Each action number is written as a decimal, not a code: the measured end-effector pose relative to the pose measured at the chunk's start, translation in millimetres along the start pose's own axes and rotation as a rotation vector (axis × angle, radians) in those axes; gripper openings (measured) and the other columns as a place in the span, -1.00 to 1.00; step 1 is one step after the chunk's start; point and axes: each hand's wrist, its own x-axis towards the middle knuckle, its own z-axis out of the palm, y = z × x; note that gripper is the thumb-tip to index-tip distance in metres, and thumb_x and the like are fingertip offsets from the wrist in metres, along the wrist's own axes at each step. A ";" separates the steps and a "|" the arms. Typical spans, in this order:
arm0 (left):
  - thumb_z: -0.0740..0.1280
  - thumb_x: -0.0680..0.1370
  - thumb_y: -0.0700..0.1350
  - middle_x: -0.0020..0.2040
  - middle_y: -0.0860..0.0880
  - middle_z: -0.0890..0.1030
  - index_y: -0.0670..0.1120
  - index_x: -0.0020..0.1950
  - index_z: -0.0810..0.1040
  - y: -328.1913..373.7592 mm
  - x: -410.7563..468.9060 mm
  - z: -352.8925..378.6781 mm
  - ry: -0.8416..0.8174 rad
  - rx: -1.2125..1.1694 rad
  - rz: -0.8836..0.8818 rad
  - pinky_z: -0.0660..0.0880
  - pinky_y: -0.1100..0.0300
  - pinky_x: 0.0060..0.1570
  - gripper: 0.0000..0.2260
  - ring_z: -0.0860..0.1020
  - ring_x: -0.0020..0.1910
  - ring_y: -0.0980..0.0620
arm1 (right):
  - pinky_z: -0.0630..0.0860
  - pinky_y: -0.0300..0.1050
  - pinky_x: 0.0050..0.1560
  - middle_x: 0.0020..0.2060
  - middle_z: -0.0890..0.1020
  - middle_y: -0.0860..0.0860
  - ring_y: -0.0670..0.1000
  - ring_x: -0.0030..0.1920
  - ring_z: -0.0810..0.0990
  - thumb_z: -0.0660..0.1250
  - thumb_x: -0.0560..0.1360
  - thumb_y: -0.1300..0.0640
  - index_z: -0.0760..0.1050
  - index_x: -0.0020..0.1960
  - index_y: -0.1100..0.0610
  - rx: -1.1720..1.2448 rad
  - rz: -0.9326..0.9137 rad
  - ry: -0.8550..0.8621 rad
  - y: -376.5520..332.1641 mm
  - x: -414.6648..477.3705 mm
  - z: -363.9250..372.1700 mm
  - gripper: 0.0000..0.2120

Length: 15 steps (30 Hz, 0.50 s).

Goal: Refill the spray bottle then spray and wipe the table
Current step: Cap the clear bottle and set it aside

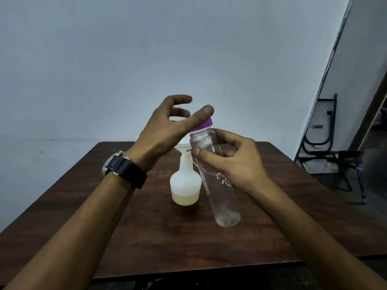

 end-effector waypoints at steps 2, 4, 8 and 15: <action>0.53 0.28 0.38 -0.04 0.05 0.71 0.17 0.28 0.53 -1.5 -0.3 0.6 0.075 0.059 0.016 0.57 0.05 0.12 -0.36 0.69 0.00 0.15 | 0.71 0.13 -0.01 -0.04 0.79 -0.06 0.09 -0.06 0.79 0.64 0.32 -0.11 0.70 0.11 -0.18 -0.001 0.000 -0.006 -1.4 -0.4 0.7 -0.63; 0.57 0.30 0.26 -0.09 0.01 0.74 0.10 0.29 0.54 -2.9 0.1 -0.5 0.039 0.020 0.001 0.59 -0.02 0.18 -0.38 0.71 0.00 0.07 | 0.70 0.09 -0.05 -0.04 0.79 -0.07 0.08 -0.07 0.79 0.64 0.33 -0.10 0.70 0.09 -0.21 -0.011 -0.005 -0.010 -1.8 -0.8 1.5 -0.65; 0.35 0.36 -0.12 0.11 -0.17 0.74 -0.05 0.29 0.54 -0.5 2.1 -2.5 -0.069 -0.246 -0.063 0.60 0.00 0.22 -0.53 0.70 0.12 -0.11 | 0.69 0.24 0.10 -0.02 0.78 -0.07 0.08 -0.03 0.78 0.65 0.30 -0.09 0.71 0.12 -0.12 0.007 0.007 -0.010 -1.7 -2.7 4.9 -0.59; 0.55 0.39 0.19 -0.07 -0.08 0.70 -0.02 0.32 0.52 -3.5 1.4 -0.8 0.057 -0.196 -0.037 0.60 0.19 -0.08 -0.41 0.73 -0.14 0.07 | 0.71 0.15 0.03 -0.03 0.79 -0.06 0.07 -0.06 0.79 0.64 0.31 -0.09 0.70 0.13 -0.10 0.022 0.009 -0.021 -3.1 -2.9 3.0 -0.59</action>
